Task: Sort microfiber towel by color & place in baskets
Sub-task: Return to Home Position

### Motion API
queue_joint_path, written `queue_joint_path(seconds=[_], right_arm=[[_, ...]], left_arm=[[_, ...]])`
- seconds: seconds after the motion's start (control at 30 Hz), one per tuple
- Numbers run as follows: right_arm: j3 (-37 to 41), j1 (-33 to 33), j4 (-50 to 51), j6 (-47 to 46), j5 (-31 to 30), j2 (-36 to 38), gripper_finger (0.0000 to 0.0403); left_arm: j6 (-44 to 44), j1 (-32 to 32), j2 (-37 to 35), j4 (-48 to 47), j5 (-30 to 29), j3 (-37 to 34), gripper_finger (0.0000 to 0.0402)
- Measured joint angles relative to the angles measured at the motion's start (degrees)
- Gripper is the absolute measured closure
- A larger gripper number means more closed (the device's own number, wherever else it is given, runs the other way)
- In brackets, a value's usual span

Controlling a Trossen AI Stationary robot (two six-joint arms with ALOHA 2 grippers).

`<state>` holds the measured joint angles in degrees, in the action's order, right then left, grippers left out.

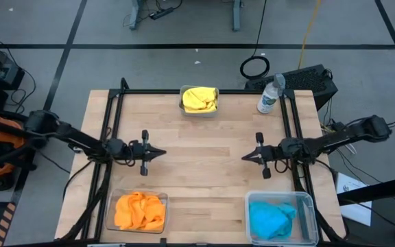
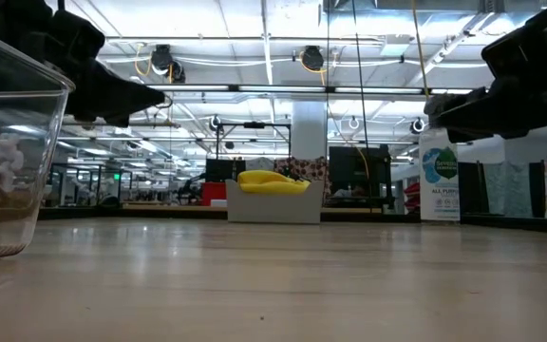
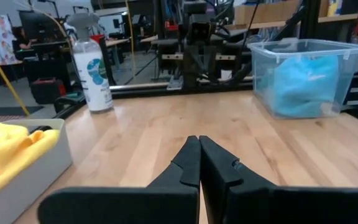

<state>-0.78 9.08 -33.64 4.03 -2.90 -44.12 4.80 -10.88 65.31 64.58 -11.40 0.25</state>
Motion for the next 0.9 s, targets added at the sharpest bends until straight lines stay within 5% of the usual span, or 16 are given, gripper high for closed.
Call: queue_joint_path(seconds=[0.43, 0.9], right_arm=[[0.0, 0.0, 20.4, -0.2, 0.0, 22.9, 0.0401], [-0.1, 0.0, 32.0, 1.6, -0.1, 41.0, 0.0401]], left_arm=[[-1.4, -3.3, -23.6, -25.9, -7.3, 0.0, 0.0400], [-3.0, -8.9, -38.4, -43.8, -13.4, 0.0, 0.0400]])
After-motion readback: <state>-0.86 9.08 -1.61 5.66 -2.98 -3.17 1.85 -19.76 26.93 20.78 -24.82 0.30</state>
